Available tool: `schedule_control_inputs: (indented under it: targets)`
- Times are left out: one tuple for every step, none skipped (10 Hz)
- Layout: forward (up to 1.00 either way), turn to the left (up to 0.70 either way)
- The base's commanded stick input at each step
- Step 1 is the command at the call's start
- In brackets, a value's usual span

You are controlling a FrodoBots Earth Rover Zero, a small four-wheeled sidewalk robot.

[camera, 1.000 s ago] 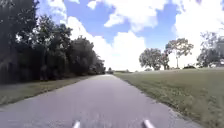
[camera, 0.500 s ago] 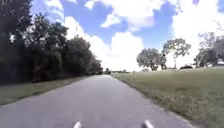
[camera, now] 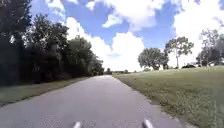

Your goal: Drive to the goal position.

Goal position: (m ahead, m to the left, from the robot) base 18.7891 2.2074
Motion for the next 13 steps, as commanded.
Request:
schedule_control_inputs:
  targets:
    - [0.7, 0.0]
    - [0.7, 0.0]
    - [0.7, 0.0]
    - [0.7, 0.0]
    - [0.7, 0.0]
    - [0.7, 0.0]
    - [0.7, 0.0]
    - [0.7, 0.0]
    - [0.7, 0.0]
    - [0.7, 0.0]
    - [0.7, 0.0]
    - [0.7, 0.0]
    - [0.7, 0.0]
